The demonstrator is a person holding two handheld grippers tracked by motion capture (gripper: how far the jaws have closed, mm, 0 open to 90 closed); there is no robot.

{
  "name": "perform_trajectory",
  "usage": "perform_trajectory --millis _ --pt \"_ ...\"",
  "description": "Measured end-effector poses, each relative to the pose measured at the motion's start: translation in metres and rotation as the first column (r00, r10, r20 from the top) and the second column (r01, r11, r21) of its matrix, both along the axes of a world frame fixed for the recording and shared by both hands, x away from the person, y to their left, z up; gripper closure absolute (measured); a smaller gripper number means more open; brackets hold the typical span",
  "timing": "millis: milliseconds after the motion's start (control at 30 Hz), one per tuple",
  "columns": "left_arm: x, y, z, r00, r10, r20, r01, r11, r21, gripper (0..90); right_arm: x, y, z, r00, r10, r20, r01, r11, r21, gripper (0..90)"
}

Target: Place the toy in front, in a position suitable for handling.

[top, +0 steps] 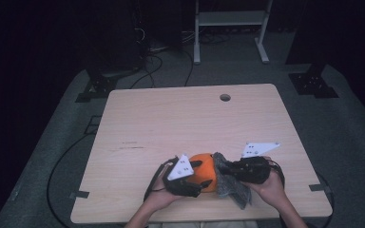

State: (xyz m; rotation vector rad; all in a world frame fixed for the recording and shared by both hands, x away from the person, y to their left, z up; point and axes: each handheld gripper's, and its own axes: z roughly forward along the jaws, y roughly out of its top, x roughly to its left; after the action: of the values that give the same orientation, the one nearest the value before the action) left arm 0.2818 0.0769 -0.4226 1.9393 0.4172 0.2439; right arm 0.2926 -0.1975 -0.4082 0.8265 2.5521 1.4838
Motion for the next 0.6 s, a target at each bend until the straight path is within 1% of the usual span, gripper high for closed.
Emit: perform_trajectory --millis 33,67,100,133,167,200,233,267,333,400,433,467,500,533,567,600 --pt "0.003 0.004 0.001 0.9997 0.015 -0.018 -0.016 0.9995 -0.029 28.7 0.0 -0.002 -0.001 1.0 0.0 -0.004 0.0 1.0 0.001 78.6" --pt "0.005 0.006 0.001 0.9991 0.031 -0.03 -0.032 0.9985 -0.044 28.6 -0.001 -0.003 0.0 1.0 0.002 -0.006 -0.002 1.0 -0.008 78.5" --pt "0.007 0.007 0.0 0.9981 0.05 -0.037 -0.051 0.9984 -0.026 29.3 -0.002 -0.003 0.0 1.0 0.008 -0.005 -0.008 1.0 -0.018 78.4" --pt "0.009 0.005 -0.002 0.9967 0.065 -0.049 -0.064 0.9979 0.005 30.9 -0.003 -0.004 -0.001 0.9999 0.013 -0.009 -0.014 1.0 -0.018 78.4" --pt "0.01 0.003 -0.006 0.9956 0.061 -0.071 -0.059 0.9979 0.025 31.6 -0.003 -0.005 -0.002 0.9997 0.02 -0.015 -0.02 1.0 -0.016 78.3" --pt "0.01 0.002 -0.009 0.9949 0.053 -0.086 -0.051 0.9985 0.021 32.5 -0.003 -0.006 -0.003 0.9993 0.028 -0.022 -0.029 0.999 -0.017 78.2" --pt "0.009 0.001 -0.011 0.9955 0.05 -0.08 -0.047 0.9984 0.03 33.4 -0.003 -0.008 -0.005 0.999 0.033 -0.03 -0.034 0.999 -0.027 78.1" --pt "0.008 0.0 -0.011 0.9966 0.043 -0.07 -0.04 0.998 0.049 33.8 -0.003 -0.011 -0.006 0.9991 0.03 -0.029 -0.031 0.999 -0.035 78.0" --pt "0.006 -0.001 -0.009 0.9971 0.027 -0.071 -0.022 0.9973 0.07 33.8 -0.002 -0.019 -0.009 0.9988 0.008 -0.047 -0.011 0.999 -0.05 77.8" --pt "0.004 0.0 -0.007 0.9976 -0.004 -0.069 0.009 0.9971 0.076 33.4 -0.003 -0.023 -0.01 0.9988 -0.008 -0.048 0.005 0.998 -0.065 77.8" --pt "0.004 0.0 -0.006 0.9979 -0.007 -0.064 0.011 0.9979 0.065 32.4 -0.005 -0.024 -0.01 0.9988 -0.007 -0.049 0.004 0.998 -0.066 77.8" --pt "0.004 0.001 -0.004 0.9986 0.003 -0.054 -0.001 0.9986 0.052 30.4 -0.006 -0.022 -0.009 0.9988 -0.006 -0.048 0.002 0.997 -0.072 77.8" --pt "0.005 0.001 -0.003 0.9986 0.026 -0.045 -0.024 0.9989 0.039 29.0 -0.007 -0.021 -0.009 0.9993 -0.001 -0.038 -0.002 0.997 -0.077 77.8" --pt "0.006 0.001 -0.003 0.9973 0.055 -0.049 -0.053 0.9978 0.041 26.1 -0.008 -0.019 -0.008 0.9995 0.005 -0.032 -0.008 0.996 -0.084 77.8" --pt "0.008 0.001 -0.005 0.9954 0.072 -0.062 -0.069 0.9964 0.05 23.8 -0.008 -0.018 -0.007 0.9995 0.011 -0.03 -0.014 0.996 -0.089 77.8" --pt "0.009 0.0 -0.008 0.994 0.08 -0.074 -0.076 0.9955 0.056 23.5 -0.008 -0.017 -0.006 0.9996 0.016 -0.023 -0.019 0.995 -0.098 77.7"
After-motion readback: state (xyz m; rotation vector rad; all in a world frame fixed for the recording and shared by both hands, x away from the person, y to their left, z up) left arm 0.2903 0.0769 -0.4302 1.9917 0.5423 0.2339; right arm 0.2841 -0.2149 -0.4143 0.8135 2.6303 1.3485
